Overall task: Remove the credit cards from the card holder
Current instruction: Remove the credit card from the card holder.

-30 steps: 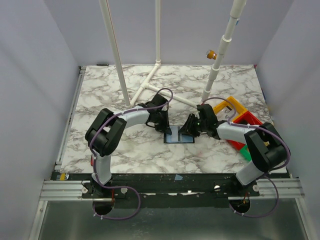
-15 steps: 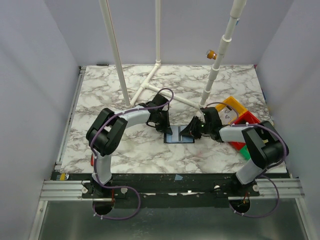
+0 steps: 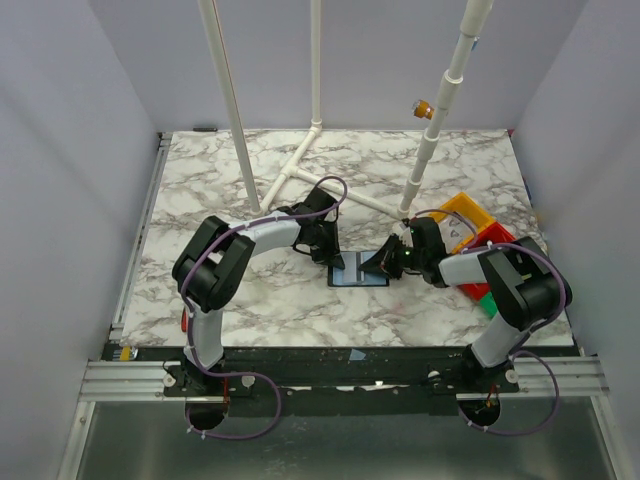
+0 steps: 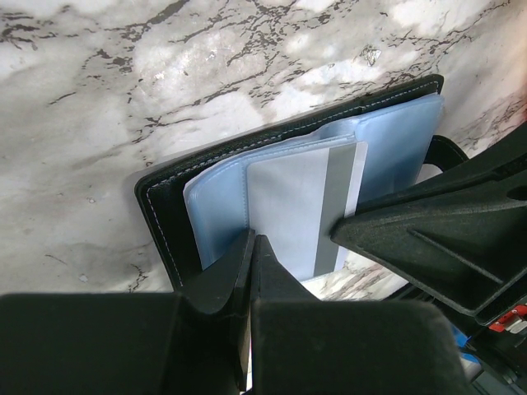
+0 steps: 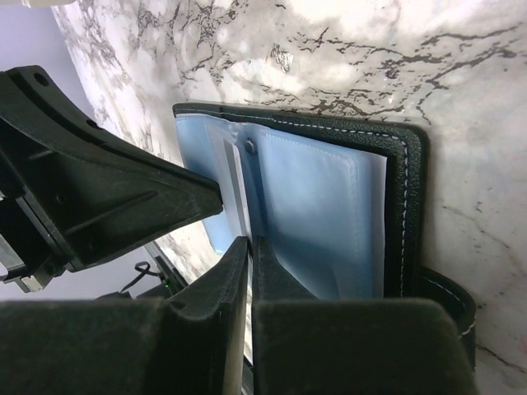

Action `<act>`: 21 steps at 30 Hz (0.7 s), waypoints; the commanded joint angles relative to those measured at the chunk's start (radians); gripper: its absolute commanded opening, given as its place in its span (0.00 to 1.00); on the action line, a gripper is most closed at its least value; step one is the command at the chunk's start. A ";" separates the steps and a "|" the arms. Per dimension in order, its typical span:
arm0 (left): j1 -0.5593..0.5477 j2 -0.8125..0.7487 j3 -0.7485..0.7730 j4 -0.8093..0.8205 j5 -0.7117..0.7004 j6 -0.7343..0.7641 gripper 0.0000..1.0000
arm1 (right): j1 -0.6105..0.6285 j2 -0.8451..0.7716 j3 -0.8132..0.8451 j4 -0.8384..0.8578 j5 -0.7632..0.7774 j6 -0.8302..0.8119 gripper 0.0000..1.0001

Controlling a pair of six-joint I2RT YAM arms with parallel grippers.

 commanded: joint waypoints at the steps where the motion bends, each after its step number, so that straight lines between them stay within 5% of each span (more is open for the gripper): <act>1: -0.015 0.037 -0.006 -0.031 -0.012 0.007 0.00 | -0.003 0.017 -0.014 0.063 -0.036 0.018 0.05; 21: 0.009 0.054 -0.038 -0.046 -0.040 0.020 0.00 | -0.080 -0.020 -0.067 -0.005 0.000 -0.067 0.04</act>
